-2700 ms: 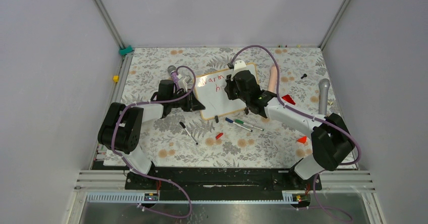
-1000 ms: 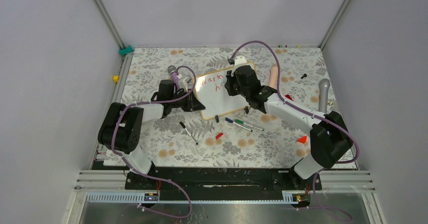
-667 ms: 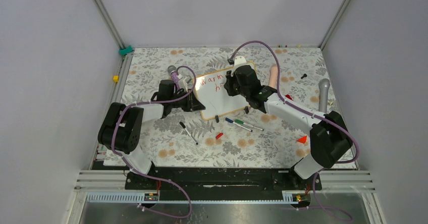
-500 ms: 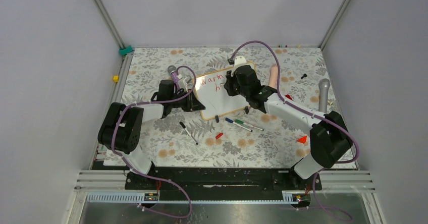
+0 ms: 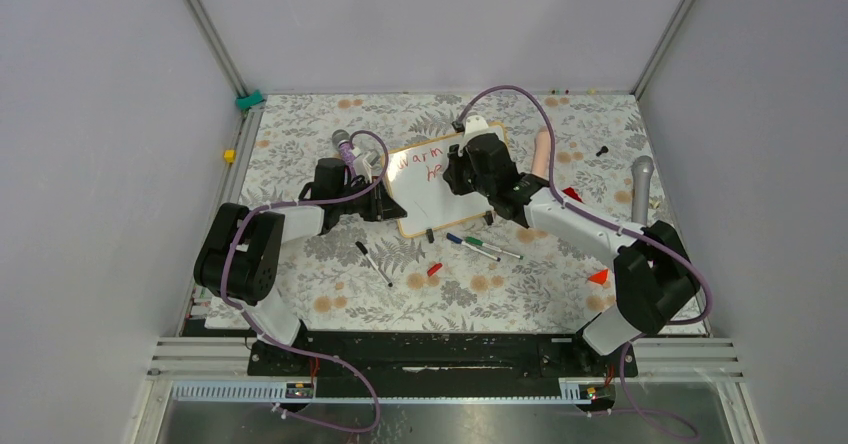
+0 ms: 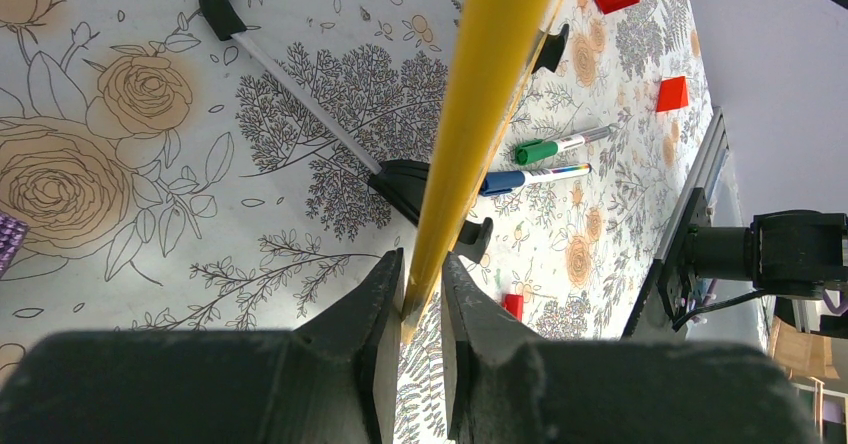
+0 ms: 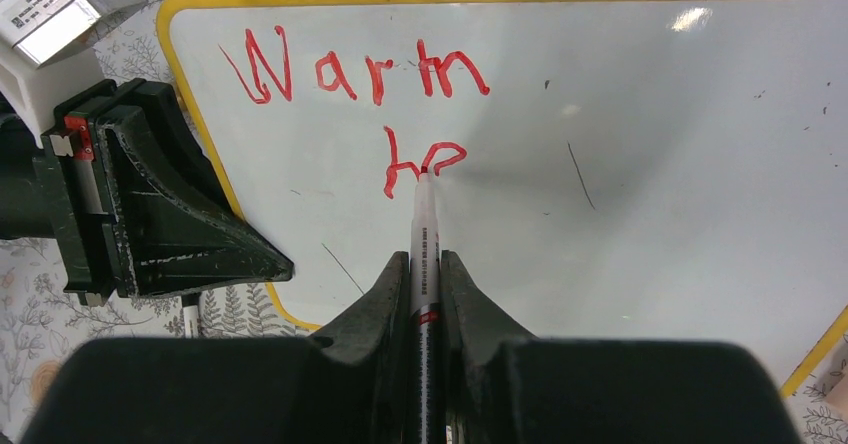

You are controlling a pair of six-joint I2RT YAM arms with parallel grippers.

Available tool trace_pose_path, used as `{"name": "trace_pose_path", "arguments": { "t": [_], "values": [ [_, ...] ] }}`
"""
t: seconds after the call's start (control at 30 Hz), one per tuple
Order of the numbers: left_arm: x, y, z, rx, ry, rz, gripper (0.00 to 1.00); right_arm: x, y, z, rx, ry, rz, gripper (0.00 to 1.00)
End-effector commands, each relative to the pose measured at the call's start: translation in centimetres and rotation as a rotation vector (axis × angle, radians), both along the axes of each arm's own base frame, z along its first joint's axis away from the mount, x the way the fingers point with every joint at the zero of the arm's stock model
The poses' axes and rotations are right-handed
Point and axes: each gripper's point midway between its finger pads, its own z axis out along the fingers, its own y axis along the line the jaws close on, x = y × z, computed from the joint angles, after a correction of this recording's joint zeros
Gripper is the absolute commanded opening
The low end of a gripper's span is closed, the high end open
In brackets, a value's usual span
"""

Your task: Write a sentence on the whiteboard

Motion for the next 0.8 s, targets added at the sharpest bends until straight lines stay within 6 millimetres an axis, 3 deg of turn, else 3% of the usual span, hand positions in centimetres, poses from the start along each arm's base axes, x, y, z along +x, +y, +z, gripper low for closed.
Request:
{"name": "trace_pose_path", "arguments": {
  "t": [0.0,0.33,0.77],
  "values": [
    [0.2,0.5,-0.8,0.056,0.017,0.032,0.00,0.0,-1.2,-0.4,-0.018,-0.001,-0.033,0.00],
    [0.3,0.5,-0.8,0.056,0.016,0.034,0.00,0.2,-2.4,-0.7,-0.062,-0.007,-0.077,0.00],
    [0.3,0.4,-0.8,0.056,0.016,0.032,0.00,0.3,-3.4,0.4,-0.068,-0.034,-0.117,0.00]
  ]
}}
